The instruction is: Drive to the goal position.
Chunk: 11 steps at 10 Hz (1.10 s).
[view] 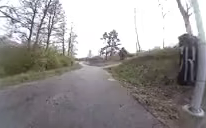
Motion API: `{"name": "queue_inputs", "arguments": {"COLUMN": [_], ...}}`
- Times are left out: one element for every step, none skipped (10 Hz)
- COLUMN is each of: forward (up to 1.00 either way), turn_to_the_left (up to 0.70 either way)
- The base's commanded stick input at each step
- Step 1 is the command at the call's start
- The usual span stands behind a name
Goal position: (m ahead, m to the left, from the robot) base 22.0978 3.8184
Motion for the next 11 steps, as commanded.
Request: {"name": "queue_inputs", "arguments": {"forward": [0.7, 0.7, 0.7, 0.7, 0.7, 0.7, 0.7, 0.7, 0.7, 0.7, 0.7], "turn_to_the_left": [0.0, 0.0, 0.0, 0.0, 0.0, 0.0, 0.0, 0.0, 0.0, 0.0, 0.0]}}
